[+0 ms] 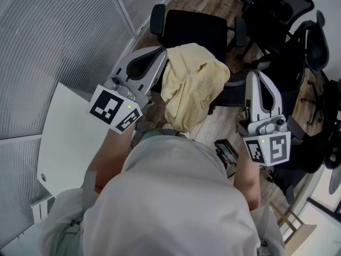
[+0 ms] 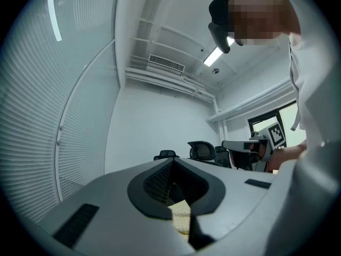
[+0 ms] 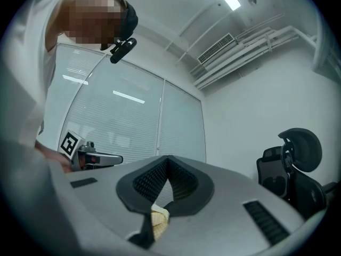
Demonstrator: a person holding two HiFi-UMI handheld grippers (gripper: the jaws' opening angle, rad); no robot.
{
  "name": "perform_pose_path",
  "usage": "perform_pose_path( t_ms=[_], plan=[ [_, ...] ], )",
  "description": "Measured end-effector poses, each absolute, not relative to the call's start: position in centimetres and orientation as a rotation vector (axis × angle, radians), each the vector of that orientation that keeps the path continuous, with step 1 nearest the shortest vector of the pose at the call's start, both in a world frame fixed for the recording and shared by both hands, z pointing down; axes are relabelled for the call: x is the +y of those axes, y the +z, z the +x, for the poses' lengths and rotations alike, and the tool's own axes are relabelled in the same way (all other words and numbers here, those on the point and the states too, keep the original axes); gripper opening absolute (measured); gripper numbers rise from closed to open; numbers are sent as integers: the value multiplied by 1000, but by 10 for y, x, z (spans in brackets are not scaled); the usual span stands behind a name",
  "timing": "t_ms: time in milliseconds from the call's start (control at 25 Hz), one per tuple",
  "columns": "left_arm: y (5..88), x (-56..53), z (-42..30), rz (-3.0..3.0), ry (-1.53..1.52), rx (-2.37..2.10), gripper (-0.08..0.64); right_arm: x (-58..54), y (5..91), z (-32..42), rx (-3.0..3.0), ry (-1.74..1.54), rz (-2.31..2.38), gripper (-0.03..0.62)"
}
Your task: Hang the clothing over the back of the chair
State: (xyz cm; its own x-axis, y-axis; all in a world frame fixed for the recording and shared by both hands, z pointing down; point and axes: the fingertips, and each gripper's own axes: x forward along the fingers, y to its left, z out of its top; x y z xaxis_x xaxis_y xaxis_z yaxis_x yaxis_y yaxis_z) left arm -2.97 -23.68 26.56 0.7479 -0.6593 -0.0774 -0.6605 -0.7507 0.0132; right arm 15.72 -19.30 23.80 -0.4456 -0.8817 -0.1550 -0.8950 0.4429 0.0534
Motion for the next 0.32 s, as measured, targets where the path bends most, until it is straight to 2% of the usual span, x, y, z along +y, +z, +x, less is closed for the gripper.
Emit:
perform_pose_path(
  t_ms=[320],
  plan=[
    [266,-236,-30,-2934,117,1095,12,-193,239,157,2579,188,-1610,20]
  ],
)
